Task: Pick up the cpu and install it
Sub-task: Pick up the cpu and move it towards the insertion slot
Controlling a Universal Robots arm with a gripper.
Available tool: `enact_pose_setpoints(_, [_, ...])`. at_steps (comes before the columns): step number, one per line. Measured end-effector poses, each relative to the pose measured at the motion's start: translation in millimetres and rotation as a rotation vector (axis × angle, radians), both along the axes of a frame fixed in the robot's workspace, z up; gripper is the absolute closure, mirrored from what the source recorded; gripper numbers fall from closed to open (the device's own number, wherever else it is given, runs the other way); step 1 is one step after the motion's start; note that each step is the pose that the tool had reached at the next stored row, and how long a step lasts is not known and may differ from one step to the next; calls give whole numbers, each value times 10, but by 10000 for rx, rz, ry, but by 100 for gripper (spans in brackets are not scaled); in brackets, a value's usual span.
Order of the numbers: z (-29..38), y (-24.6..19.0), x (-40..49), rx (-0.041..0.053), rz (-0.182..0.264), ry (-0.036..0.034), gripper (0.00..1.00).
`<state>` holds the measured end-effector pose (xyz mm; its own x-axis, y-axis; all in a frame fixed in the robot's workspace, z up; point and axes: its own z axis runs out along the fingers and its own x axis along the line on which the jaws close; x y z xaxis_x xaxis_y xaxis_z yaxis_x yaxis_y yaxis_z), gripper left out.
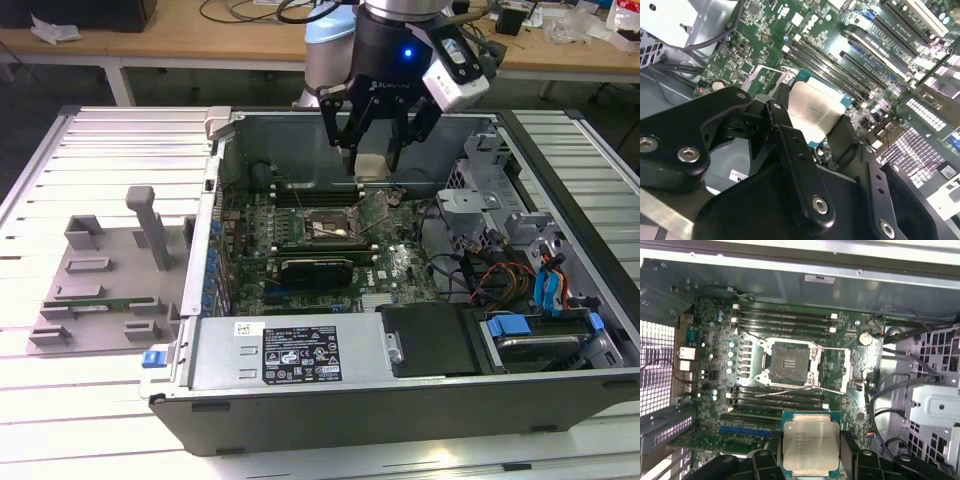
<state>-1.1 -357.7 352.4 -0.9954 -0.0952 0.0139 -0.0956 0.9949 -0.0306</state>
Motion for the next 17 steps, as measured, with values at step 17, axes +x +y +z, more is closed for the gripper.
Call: enact_pose_setpoints(17, [-317, 96, -47, -1, 2, 0, 45])
